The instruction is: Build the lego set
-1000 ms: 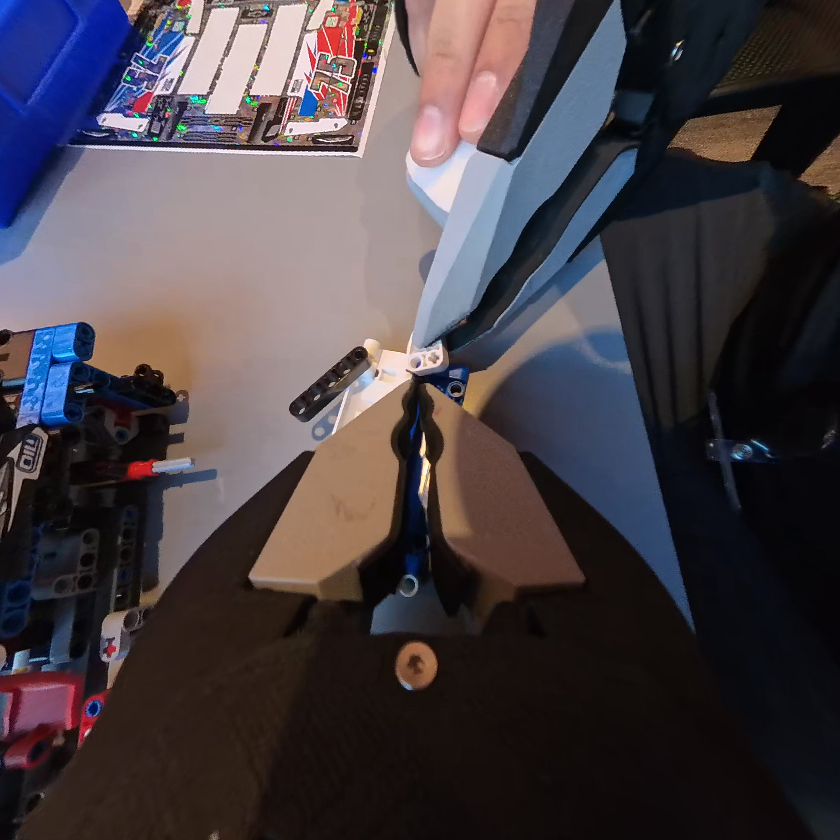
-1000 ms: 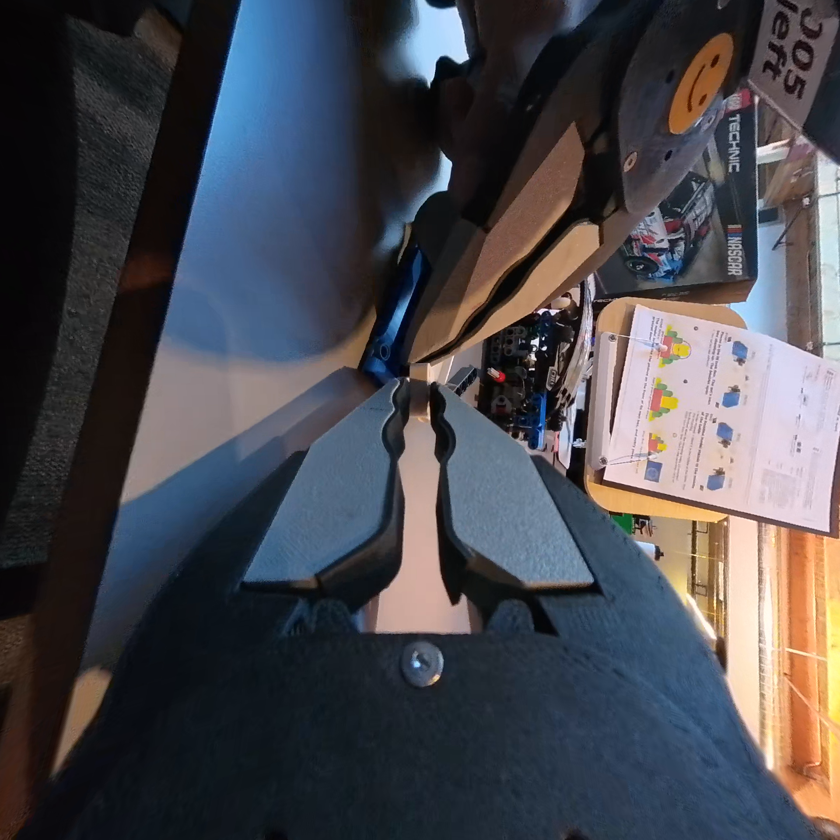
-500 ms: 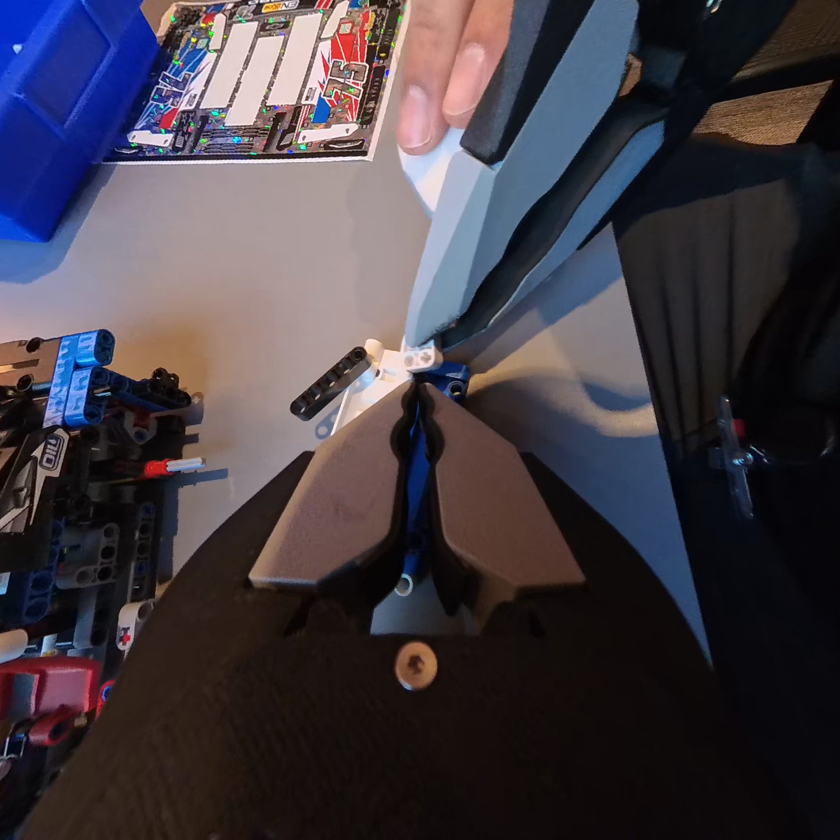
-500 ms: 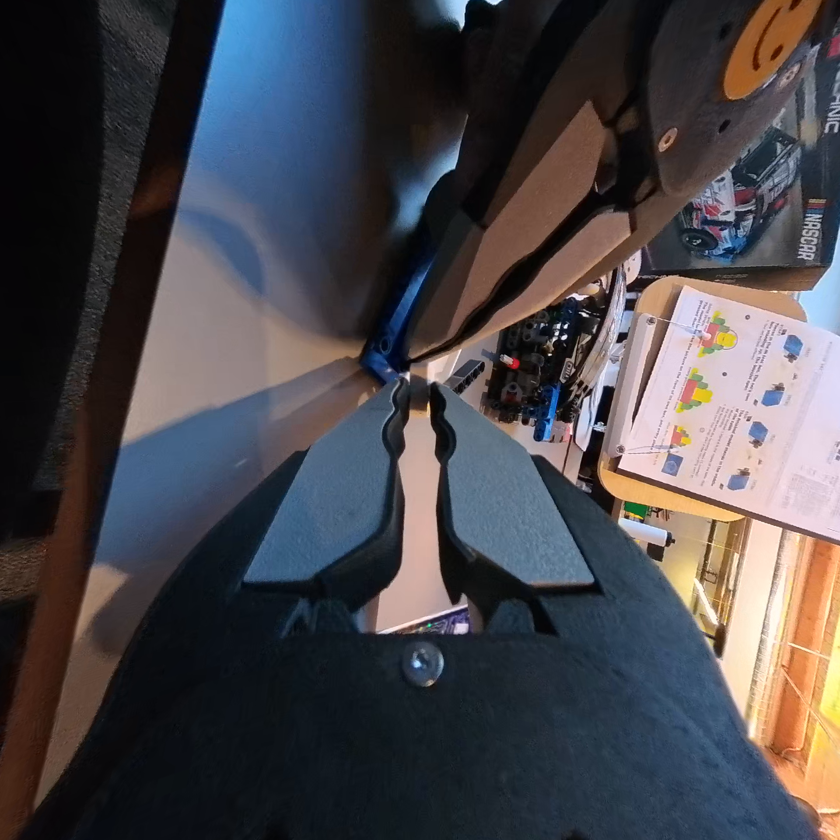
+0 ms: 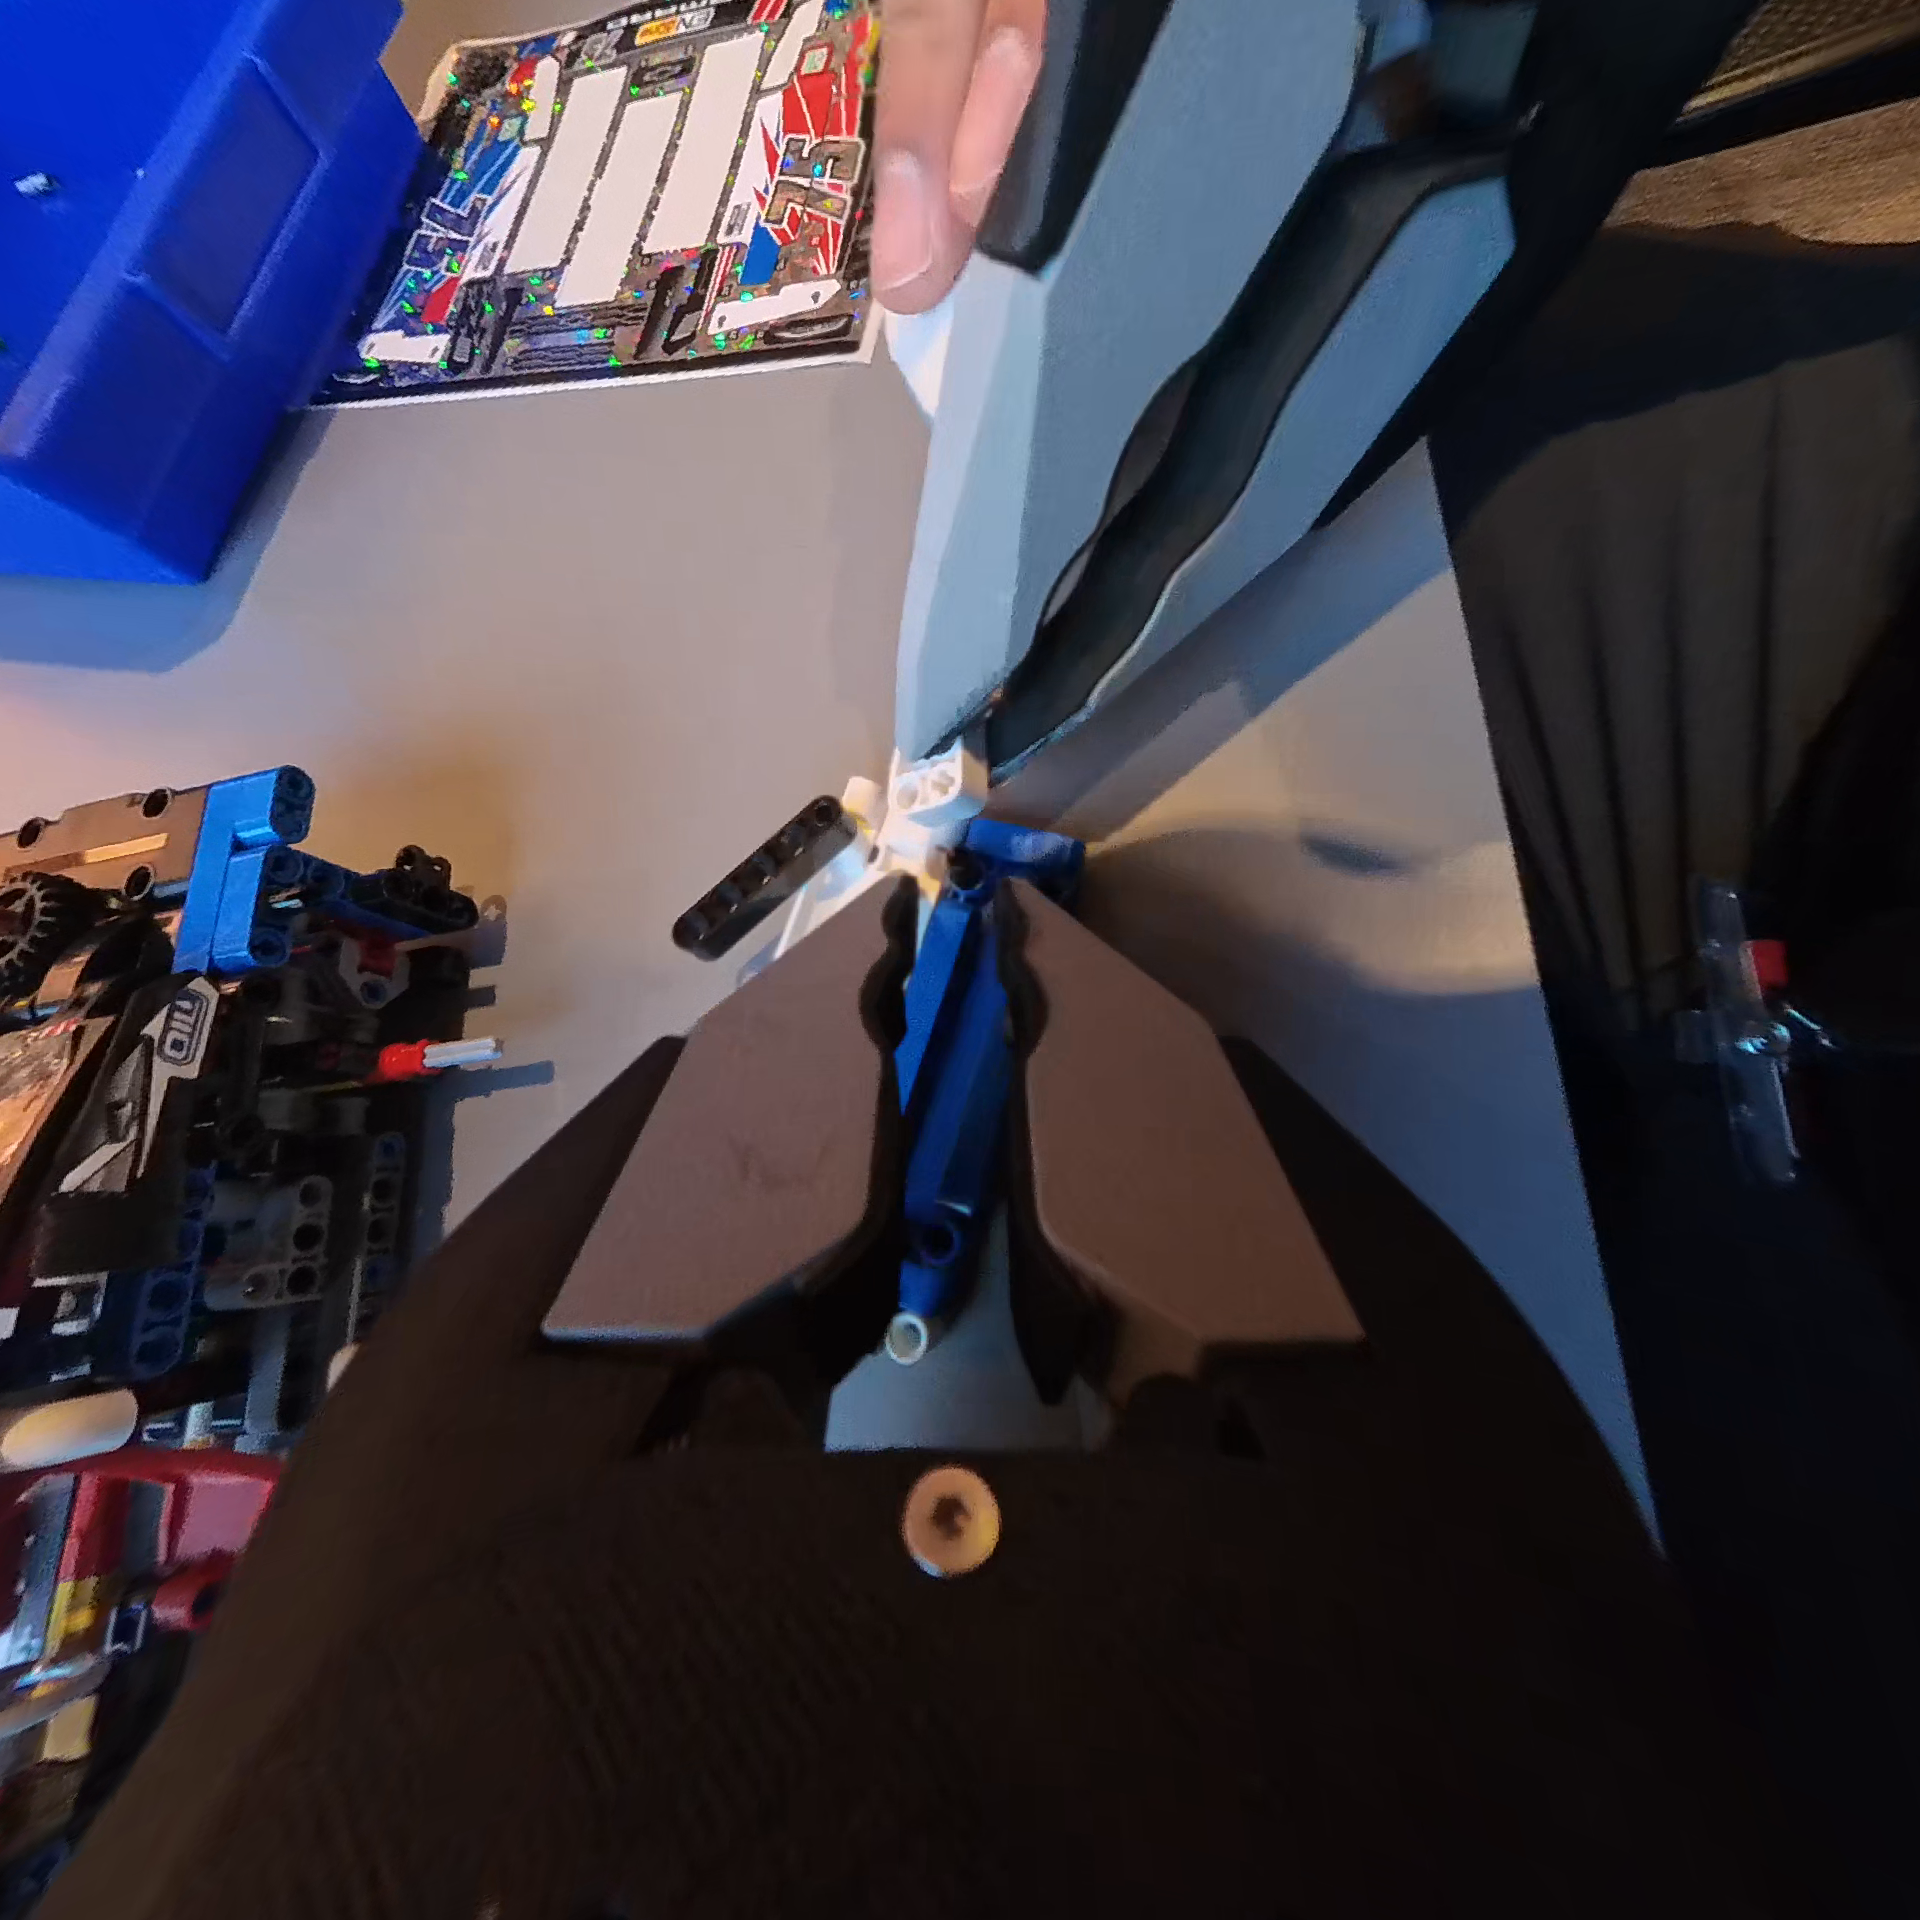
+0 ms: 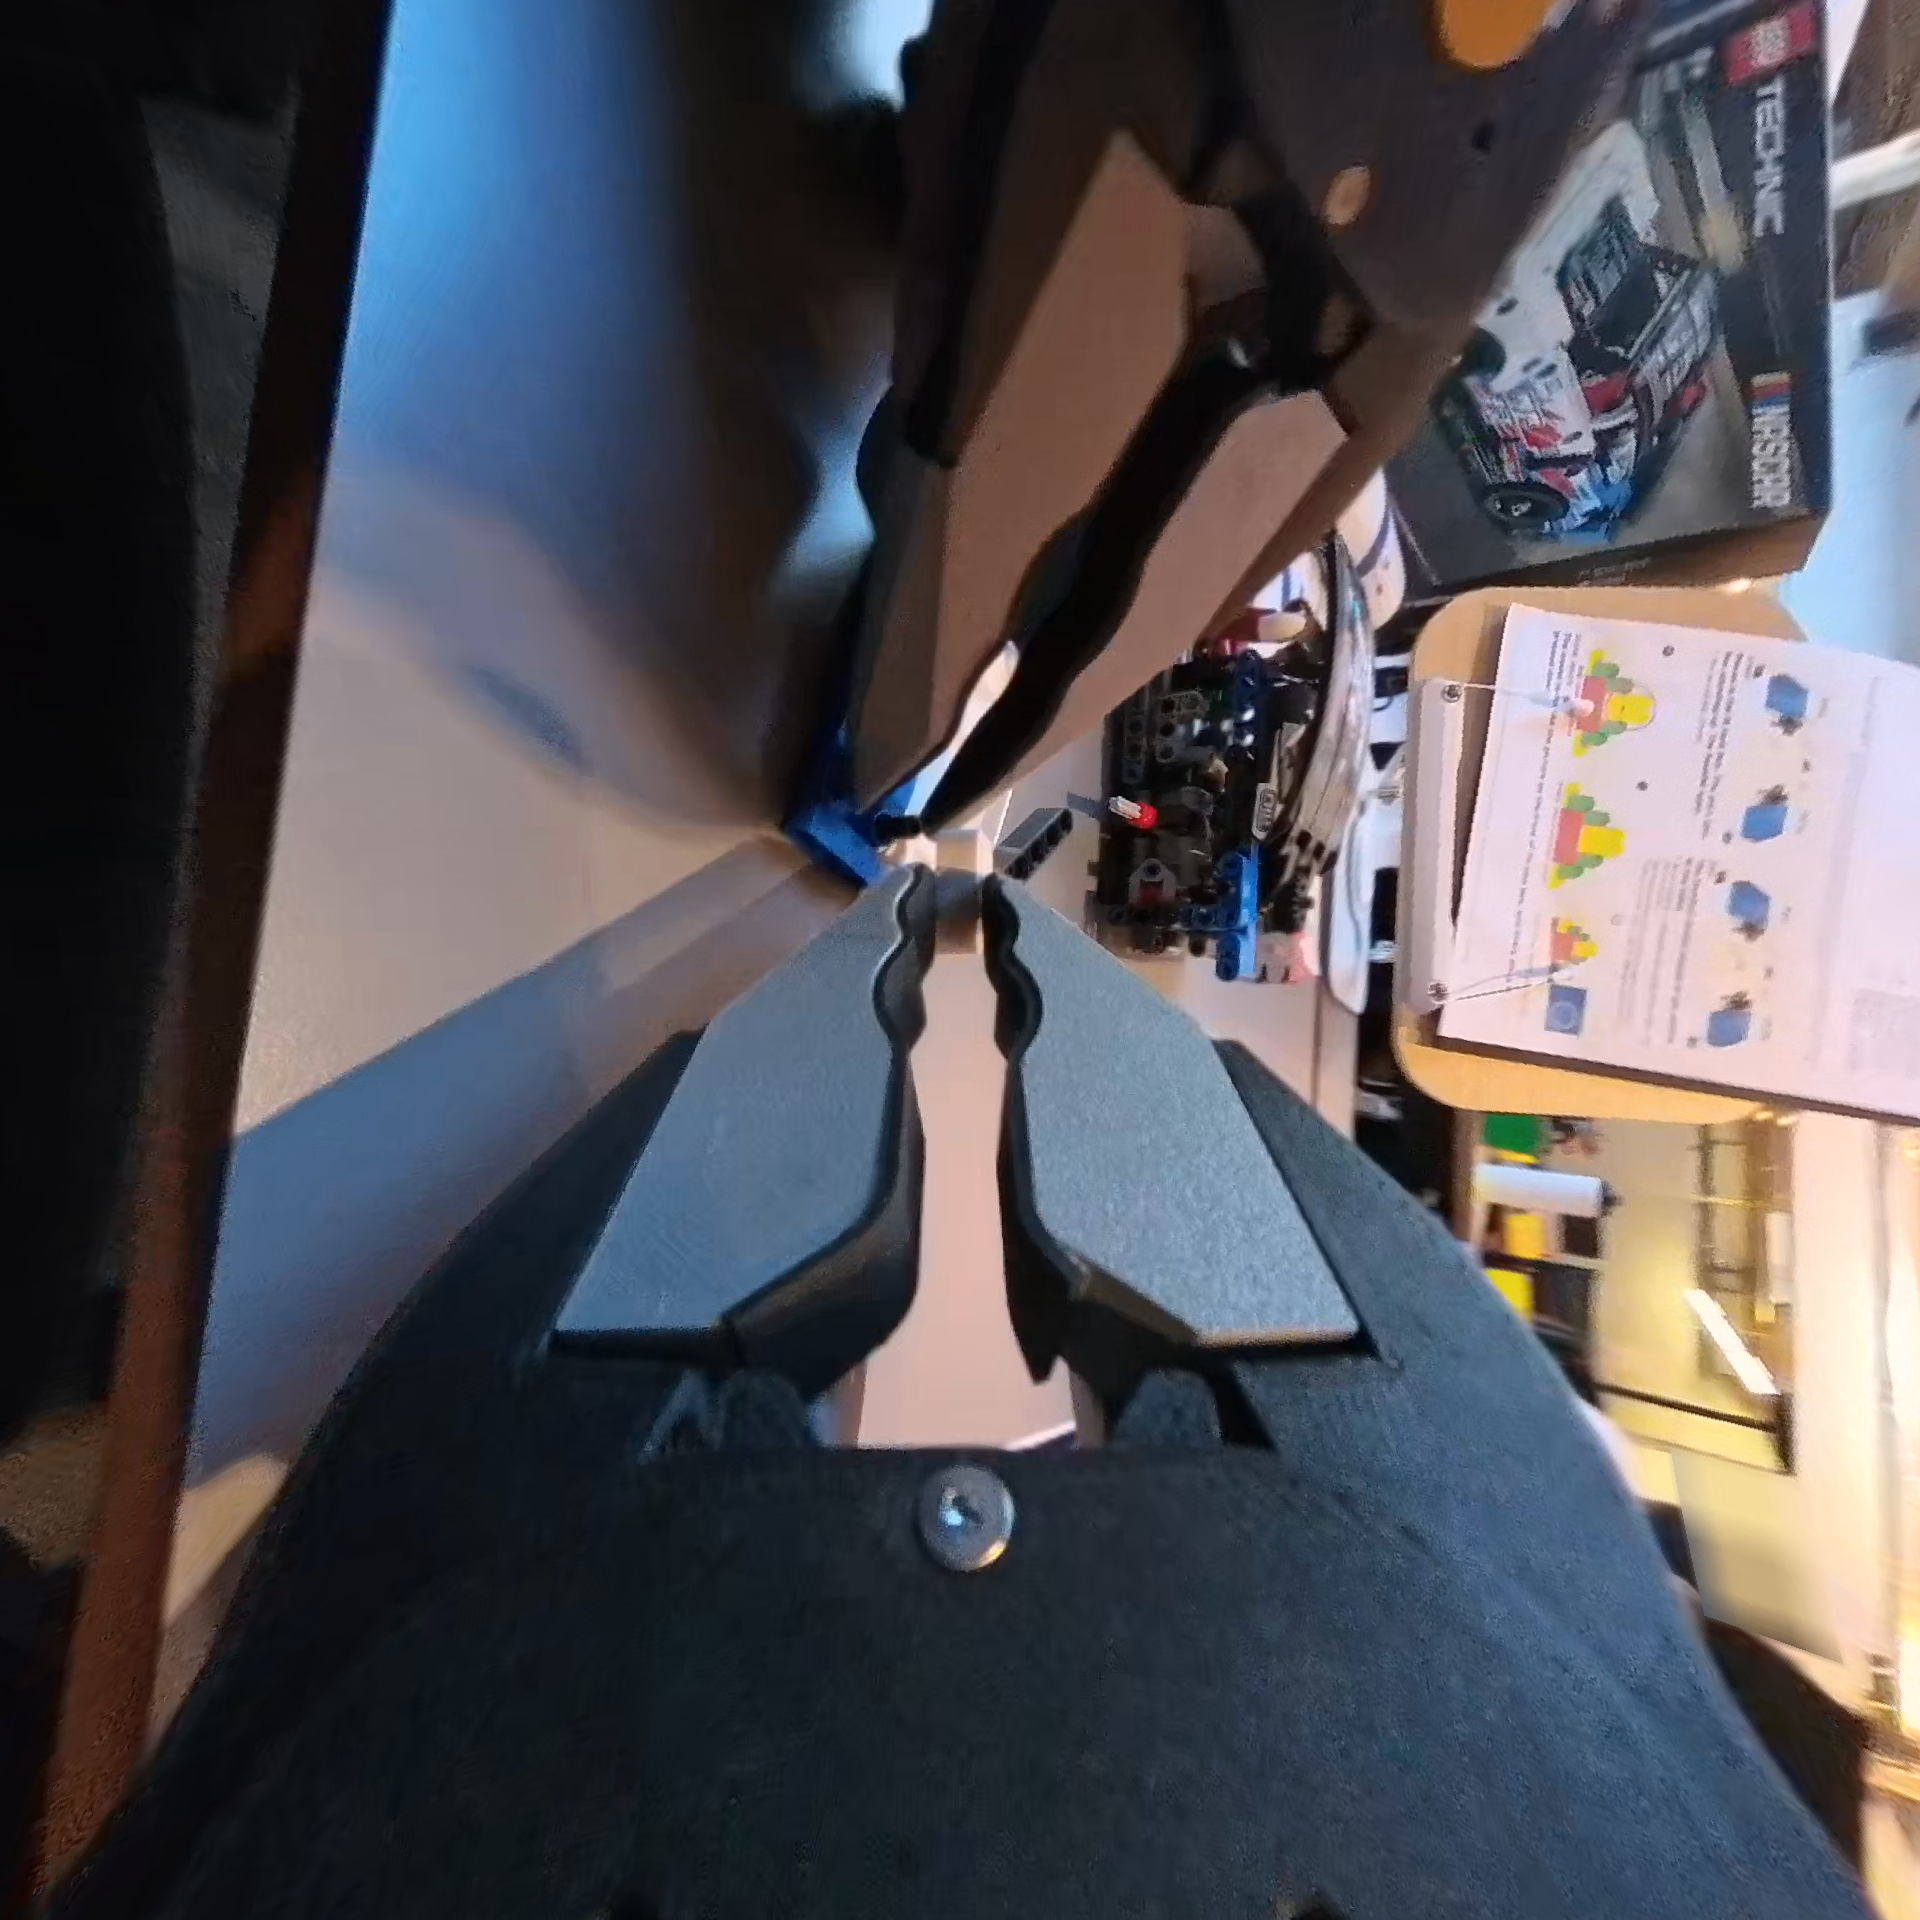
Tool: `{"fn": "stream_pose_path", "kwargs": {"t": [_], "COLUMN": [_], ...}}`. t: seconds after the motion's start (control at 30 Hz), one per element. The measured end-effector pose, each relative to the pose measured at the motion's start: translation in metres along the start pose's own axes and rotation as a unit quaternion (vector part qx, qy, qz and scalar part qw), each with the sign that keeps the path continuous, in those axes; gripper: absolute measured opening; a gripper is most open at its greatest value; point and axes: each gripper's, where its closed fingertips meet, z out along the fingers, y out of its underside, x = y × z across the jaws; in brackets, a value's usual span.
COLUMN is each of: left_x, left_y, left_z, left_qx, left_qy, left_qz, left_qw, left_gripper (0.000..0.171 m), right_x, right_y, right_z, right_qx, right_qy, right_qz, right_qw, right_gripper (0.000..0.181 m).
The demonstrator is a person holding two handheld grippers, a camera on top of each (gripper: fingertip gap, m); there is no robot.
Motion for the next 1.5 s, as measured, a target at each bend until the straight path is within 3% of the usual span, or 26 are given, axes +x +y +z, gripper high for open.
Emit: {"fn": "stream_pose_path", "kwargs": {"t": [0.2,0.33,0.53,0.7,1.1,1.13,1.5], "left_x": [-0.002,-0.004,-0.005,-0.002,-0.004,-0.006,-0.002], "left_y": [-0.008,-0.013,-0.017,-0.018,-0.019,-0.020,-0.023], "left_z": [-0.005,-0.007,-0.009,-0.010,-0.011,-0.012,-0.014], "left_qx": [0.027,0.039,0.046,0.054,0.065,0.068,0.085], "left_qy": [-0.003,-0.017,-0.031,-0.021,-0.015,-0.022,0.002], "left_qz": [-0.011,0.012,0.051,0.049,0.037,0.035,0.024], "left_qw": [1.000,0.999,0.997,0.997,0.997,0.997,0.996], "left_gripper": [0.013,0.016,0.005,0.014,0.010,0.018,0.007], "right_x": [0.002,0.004,0.006,0.008,0.008,0.008,0.007], "right_y": [-0.001,-0.006,-0.012,-0.011,-0.013,-0.014,-0.018], "right_z": [-0.006,-0.007,-0.005,-0.005,-0.006,-0.006,-0.006], "right_qx": [0.049,0.077,0.097,0.108,0.131,0.131,0.157], "right_qy": [-0.040,-0.061,-0.086,-0.104,-0.126,-0.129,-0.145], "right_qz": [0.162,0.216,0.236,0.264,0.299,0.300,0.330], "right_qw": [0.985,0.971,0.963,0.953,0.937,0.936,0.919], "right_gripper": [0.007,0.006,0.006,0.006,0.006,0.006,0.006]}}
